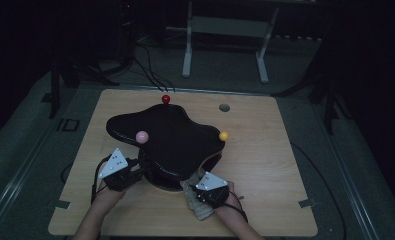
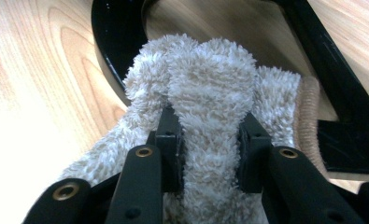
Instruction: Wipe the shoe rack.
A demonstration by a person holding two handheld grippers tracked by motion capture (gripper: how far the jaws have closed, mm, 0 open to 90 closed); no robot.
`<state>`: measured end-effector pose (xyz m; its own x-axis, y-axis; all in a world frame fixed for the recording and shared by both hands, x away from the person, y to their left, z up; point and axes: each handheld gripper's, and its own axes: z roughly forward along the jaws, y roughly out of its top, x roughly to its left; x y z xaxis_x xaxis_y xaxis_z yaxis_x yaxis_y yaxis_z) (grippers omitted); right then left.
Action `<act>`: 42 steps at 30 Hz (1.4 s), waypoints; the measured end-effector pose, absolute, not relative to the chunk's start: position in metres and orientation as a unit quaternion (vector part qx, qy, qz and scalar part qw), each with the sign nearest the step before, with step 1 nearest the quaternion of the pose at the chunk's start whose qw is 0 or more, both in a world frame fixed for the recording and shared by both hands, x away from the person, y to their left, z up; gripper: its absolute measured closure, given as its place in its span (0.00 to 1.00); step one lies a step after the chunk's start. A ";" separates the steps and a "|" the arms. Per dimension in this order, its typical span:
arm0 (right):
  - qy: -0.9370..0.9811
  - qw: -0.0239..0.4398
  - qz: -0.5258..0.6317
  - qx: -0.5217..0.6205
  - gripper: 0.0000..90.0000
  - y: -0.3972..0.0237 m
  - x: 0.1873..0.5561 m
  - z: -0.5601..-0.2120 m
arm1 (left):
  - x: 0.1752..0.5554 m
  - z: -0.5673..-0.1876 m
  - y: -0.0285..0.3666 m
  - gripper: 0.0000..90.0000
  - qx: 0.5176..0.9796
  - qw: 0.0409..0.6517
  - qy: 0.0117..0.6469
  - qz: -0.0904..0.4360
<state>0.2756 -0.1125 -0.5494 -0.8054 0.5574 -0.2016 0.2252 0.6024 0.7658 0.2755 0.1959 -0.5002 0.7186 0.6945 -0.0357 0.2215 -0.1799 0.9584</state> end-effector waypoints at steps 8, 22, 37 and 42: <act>0.860 0.209 0.393 0.248 0.76 -0.112 0.277 -0.551 | 0.276 -0.500 0.195 0.82 0.740 0.561 0.308 0.209; 0.873 0.211 0.384 0.214 0.75 -0.089 0.273 -0.547 | 0.275 -0.500 0.194 0.82 0.740 0.560 0.308 0.209; 0.865 0.231 0.386 0.222 0.76 -0.057 0.274 -0.546 | 0.276 -0.500 0.194 0.82 0.740 0.561 0.307 0.207; 0.878 0.225 0.385 0.173 0.75 -0.041 0.264 -0.546 | 0.276 -0.499 0.194 0.82 0.741 0.559 0.308 0.208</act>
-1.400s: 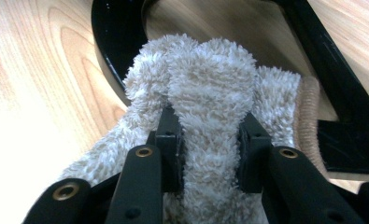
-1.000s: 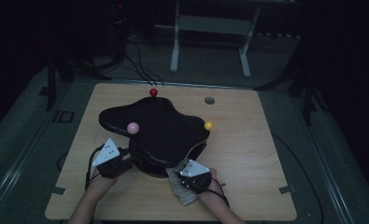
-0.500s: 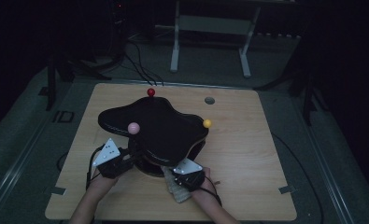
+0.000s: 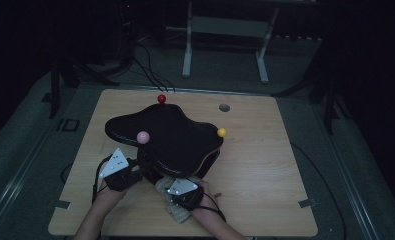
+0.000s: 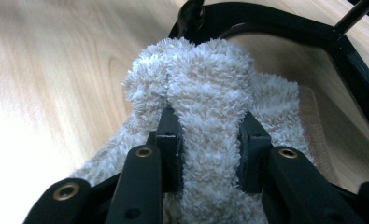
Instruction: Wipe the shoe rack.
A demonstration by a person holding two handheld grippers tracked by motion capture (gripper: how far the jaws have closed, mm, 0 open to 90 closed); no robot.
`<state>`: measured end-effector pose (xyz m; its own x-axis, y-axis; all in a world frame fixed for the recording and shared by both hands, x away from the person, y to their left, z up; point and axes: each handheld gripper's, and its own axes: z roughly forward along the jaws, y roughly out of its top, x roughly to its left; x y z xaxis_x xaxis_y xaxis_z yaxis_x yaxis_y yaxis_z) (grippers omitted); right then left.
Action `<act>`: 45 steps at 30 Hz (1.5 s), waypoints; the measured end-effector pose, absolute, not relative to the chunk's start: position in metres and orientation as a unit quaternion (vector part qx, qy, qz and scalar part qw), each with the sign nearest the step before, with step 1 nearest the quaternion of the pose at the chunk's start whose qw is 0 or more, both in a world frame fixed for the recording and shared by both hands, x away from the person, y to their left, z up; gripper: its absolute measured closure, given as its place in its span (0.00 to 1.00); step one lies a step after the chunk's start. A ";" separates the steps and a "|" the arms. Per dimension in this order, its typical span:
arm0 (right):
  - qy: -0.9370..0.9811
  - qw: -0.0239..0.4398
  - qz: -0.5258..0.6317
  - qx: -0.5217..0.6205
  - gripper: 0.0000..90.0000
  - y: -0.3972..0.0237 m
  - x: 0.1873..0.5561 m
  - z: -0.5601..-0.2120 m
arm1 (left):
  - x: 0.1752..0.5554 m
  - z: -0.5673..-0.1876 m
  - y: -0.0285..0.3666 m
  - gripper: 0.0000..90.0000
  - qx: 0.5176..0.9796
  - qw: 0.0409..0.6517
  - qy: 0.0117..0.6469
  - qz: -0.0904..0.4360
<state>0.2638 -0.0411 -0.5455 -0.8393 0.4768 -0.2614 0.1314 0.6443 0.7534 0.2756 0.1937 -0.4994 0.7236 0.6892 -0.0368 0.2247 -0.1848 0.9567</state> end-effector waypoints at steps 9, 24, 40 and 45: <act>0.881 0.234 0.387 0.141 0.64 -0.019 0.267 -0.549 | 0.276 -0.500 0.194 0.82 0.739 0.561 0.311 0.205; 0.893 0.219 0.371 0.131 0.60 -0.012 0.276 -0.552 | 0.275 -0.500 0.194 0.82 0.739 0.561 0.311 0.205; 0.898 0.205 0.368 0.127 0.62 -0.052 0.275 -0.553 | 0.276 -0.500 0.194 0.82 0.738 0.563 0.311 0.203; 0.897 0.207 0.370 0.127 0.62 -0.061 0.275 -0.553 | 0.276 -0.500 0.194 0.82 0.739 0.562 0.311 0.204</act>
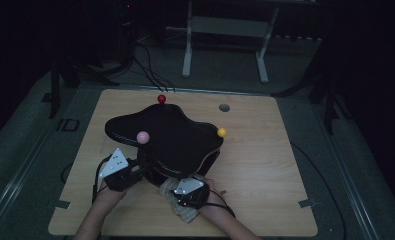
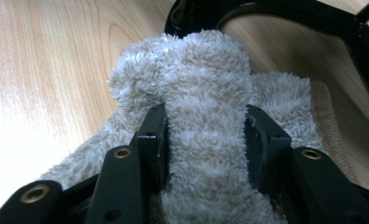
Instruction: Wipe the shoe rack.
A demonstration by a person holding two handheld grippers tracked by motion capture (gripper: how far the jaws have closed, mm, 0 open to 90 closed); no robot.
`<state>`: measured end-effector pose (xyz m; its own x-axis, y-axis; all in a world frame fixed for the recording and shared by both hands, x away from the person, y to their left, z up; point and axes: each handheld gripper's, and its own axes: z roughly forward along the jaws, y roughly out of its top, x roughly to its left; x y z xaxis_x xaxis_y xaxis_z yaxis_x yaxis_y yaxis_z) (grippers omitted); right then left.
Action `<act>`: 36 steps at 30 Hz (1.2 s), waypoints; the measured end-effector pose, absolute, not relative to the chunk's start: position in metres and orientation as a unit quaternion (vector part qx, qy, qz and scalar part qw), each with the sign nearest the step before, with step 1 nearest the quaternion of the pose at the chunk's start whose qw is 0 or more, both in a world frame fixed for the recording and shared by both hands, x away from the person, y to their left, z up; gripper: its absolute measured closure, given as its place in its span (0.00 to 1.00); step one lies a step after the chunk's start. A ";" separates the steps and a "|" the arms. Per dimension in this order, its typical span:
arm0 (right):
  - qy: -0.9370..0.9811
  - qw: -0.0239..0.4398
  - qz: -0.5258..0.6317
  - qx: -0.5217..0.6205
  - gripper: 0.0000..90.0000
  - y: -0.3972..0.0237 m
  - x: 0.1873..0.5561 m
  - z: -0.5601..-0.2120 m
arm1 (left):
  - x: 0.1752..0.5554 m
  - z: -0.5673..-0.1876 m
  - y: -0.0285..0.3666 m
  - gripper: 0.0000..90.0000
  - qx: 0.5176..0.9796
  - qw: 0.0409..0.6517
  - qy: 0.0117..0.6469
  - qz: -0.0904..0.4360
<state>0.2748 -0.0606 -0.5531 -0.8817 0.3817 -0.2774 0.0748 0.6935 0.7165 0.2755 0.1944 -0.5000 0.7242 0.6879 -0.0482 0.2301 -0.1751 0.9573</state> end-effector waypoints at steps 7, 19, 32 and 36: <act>0.898 0.203 0.366 0.138 0.62 -0.077 0.277 -0.552 | 0.275 -0.500 0.194 0.82 0.739 0.561 0.311 0.205; 0.895 0.196 0.368 0.159 0.67 -0.099 0.282 -0.550 | 0.275 -0.500 0.194 0.82 0.738 0.562 0.313 0.203; 0.877 0.185 0.375 0.237 0.74 -0.141 0.298 -0.553 | 0.275 -0.500 0.194 0.82 0.739 0.562 0.312 0.202; 0.871 0.179 0.372 0.267 0.76 -0.149 0.304 -0.551 | 0.276 -0.500 0.194 0.82 0.737 0.564 0.313 0.199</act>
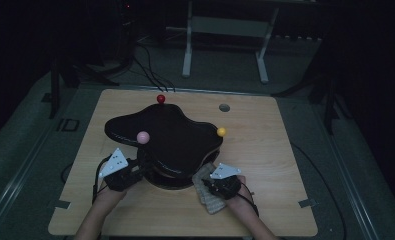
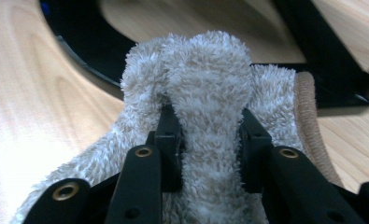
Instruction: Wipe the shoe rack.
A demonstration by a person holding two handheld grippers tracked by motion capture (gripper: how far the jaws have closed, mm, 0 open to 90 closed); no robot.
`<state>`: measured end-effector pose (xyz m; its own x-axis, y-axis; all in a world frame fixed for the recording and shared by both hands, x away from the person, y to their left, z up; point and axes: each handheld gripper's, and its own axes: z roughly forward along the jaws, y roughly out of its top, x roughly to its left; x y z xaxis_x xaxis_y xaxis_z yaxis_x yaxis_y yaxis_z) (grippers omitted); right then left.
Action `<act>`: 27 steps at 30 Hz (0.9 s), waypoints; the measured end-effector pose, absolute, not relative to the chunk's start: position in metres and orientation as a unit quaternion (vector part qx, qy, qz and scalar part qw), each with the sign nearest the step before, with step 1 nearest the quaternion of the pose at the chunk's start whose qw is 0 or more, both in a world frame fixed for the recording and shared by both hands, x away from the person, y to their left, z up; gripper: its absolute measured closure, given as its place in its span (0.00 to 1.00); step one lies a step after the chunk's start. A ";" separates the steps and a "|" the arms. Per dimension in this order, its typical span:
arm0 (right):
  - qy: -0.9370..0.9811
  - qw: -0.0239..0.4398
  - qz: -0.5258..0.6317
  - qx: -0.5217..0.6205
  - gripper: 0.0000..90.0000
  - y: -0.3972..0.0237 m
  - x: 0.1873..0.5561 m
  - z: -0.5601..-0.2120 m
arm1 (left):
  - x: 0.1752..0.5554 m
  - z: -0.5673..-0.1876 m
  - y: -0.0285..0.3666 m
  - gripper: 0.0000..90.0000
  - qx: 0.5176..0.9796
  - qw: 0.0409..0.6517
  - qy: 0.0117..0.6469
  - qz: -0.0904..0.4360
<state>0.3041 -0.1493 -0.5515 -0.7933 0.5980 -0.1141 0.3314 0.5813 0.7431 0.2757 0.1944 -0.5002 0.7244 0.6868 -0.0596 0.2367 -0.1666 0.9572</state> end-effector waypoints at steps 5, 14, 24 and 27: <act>0.855 0.203 0.365 0.307 0.77 -0.159 0.318 -0.543 | 0.276 -0.500 0.194 0.82 0.737 0.564 0.314 0.200; 0.810 0.205 0.414 0.360 0.67 -0.159 0.343 -0.522 | 0.275 -0.501 0.194 0.82 0.736 0.565 0.315 0.202; 0.804 0.153 0.403 0.410 0.56 -0.157 0.361 -0.548 | 0.275 -0.500 0.193 0.82 0.736 0.564 0.316 0.203; 0.809 0.147 0.404 0.402 0.56 -0.154 0.354 -0.548 | 0.275 -0.500 0.193 0.82 0.737 0.562 0.316 0.204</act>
<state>0.3537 -0.1545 -0.5482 -0.6333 0.7691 0.0864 0.5313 0.3508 0.7712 0.2748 0.1929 -0.4998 0.7166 0.6953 -0.0554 0.2372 -0.1683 0.9568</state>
